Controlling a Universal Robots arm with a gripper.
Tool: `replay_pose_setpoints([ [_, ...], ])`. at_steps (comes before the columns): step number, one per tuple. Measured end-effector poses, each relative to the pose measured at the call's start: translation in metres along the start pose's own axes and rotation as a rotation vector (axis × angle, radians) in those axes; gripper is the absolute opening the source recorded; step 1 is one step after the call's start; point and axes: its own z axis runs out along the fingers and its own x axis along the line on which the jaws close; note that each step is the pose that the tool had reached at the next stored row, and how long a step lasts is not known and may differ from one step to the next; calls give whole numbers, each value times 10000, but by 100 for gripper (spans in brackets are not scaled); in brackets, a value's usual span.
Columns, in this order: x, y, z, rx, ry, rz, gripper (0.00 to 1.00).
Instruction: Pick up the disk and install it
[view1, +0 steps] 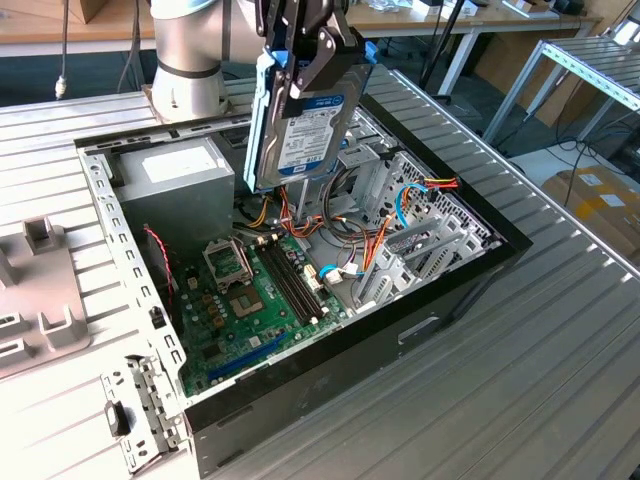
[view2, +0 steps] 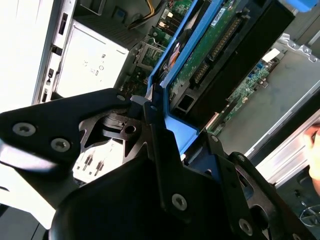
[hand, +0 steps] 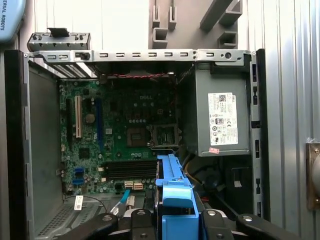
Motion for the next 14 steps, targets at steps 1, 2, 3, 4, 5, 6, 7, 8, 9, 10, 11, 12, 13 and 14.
replay_pose_setpoints([
  [1,2,-6,1,0,-1,-1,37],
  [2,4,-12,1,0,0,-1,37],
  [3,7,-18,2,-1,0,-1,37],
  [4,10,-26,3,-1,0,-1,37],
  [5,13,-32,3,0,0,-2,37],
  [6,15,-37,4,-1,0,-2,37],
  [7,18,-43,4,-1,0,-2,37],
  [8,22,-51,5,-1,1,-2,37],
  [9,25,-59,6,-1,0,-2,37],
  [10,29,-67,7,-2,0,-2,37],
  [11,34,-75,7,-3,2,-2,37],
  [12,39,-81,8,-3,2,-3,37],
  [13,47,-89,9,-3,0,-3,37],
  [14,53,-94,9,-3,1,-4,37],
])
